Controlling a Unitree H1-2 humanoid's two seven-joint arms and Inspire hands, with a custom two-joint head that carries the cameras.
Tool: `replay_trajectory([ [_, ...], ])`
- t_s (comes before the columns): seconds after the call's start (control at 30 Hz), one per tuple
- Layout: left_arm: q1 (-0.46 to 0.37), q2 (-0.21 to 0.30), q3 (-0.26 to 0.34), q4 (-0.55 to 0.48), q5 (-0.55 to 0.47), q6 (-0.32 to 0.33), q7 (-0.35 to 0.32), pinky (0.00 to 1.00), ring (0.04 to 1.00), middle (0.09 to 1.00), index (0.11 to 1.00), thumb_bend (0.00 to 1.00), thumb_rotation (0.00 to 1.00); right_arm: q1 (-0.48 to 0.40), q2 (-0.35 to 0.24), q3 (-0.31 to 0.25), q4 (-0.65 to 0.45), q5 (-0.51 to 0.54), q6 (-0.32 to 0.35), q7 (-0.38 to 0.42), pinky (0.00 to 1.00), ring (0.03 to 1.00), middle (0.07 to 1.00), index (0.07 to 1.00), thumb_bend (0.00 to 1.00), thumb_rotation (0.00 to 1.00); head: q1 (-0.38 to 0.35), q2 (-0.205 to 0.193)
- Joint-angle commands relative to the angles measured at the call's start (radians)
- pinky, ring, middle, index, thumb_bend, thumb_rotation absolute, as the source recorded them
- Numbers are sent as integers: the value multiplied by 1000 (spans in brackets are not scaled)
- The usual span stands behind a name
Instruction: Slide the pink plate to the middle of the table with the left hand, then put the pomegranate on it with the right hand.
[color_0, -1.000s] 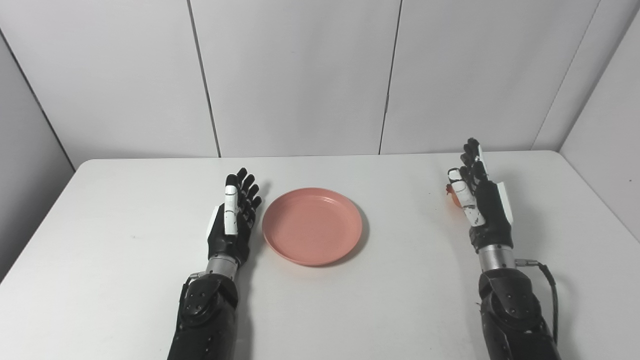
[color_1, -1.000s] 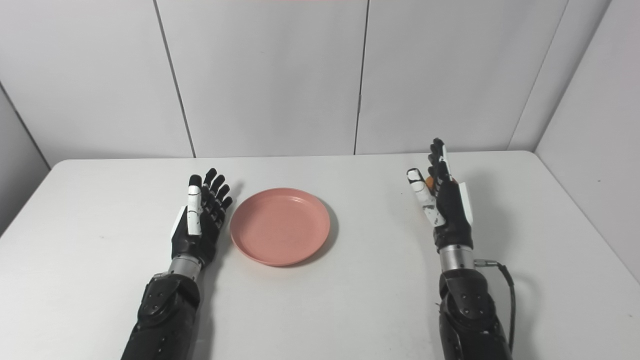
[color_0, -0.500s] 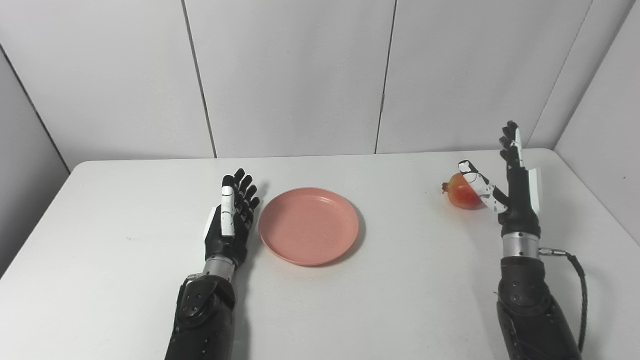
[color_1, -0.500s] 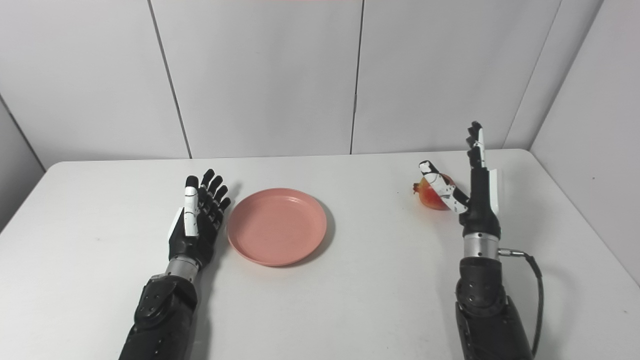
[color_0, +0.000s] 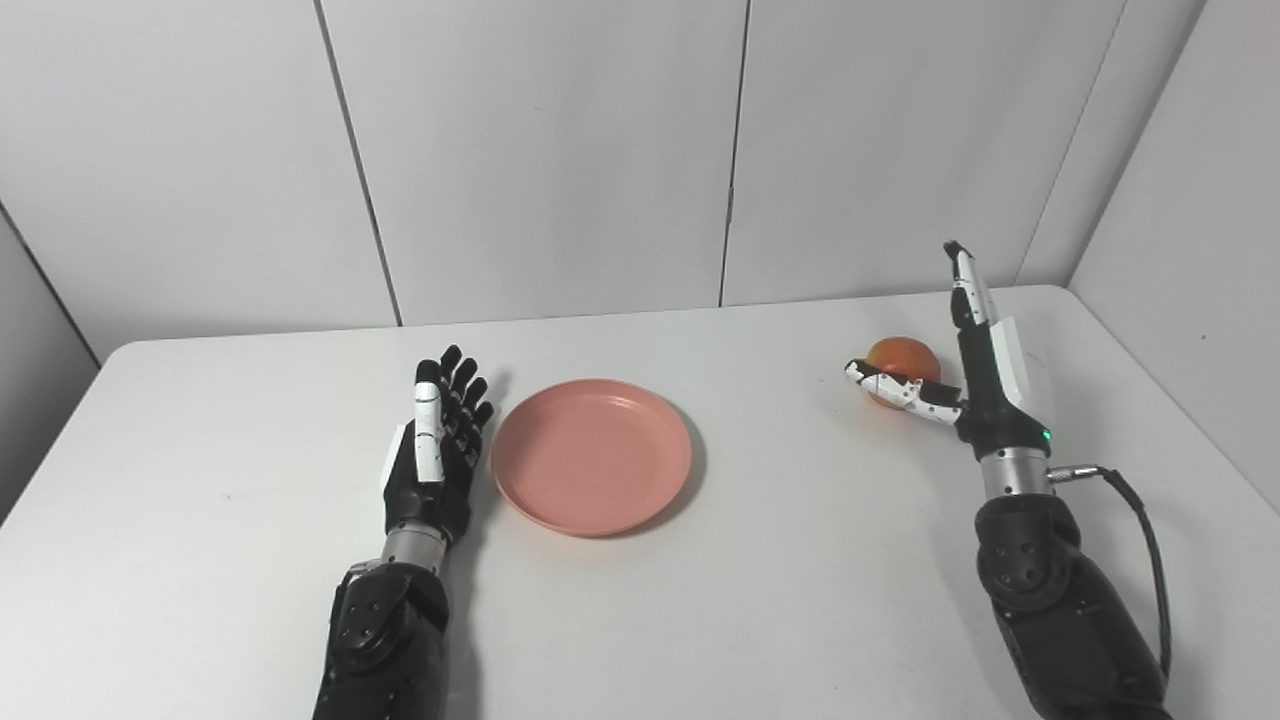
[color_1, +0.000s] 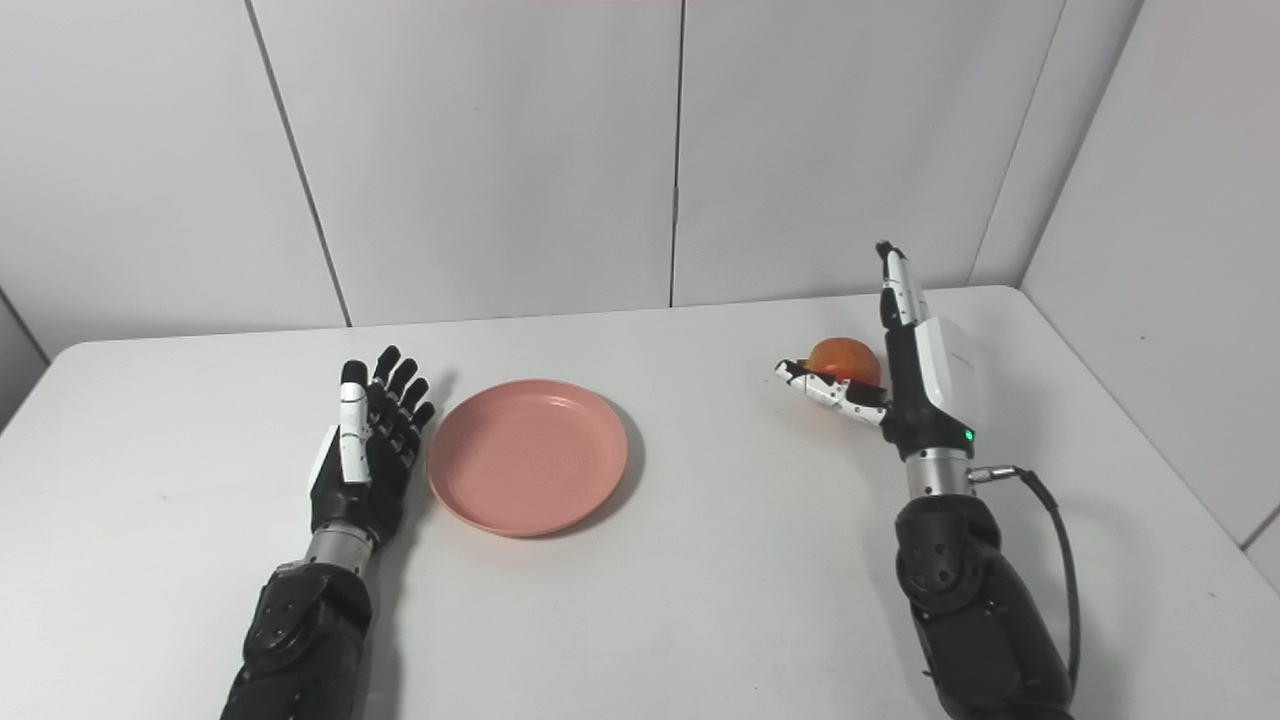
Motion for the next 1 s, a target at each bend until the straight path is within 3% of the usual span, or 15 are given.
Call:
replay_trajectory([
  [0.0, -4, 5, -2, -7, -2, -17, -16, 1000, 1000, 1000, 1000, 646, 1000, -50, -32, 9, -25, -17, 42, 10, 842, 943, 977, 985, 870, 461, -2, -4],
  [0.3, 3, 6, -3, -23, 1, -8, -12, 1000, 1000, 1000, 1000, 644, 1000, -68, -43, 54, 22, -24, 91, 34, 836, 936, 971, 981, 896, 448, 16, 0],
  [0.97, 13, 11, -7, -45, -7, -1, -22, 1000, 1000, 1000, 1000, 647, 998, -143, -54, 69, 182, 15, 51, -30, 840, 929, 962, 969, 821, 342, 12, 13],
])
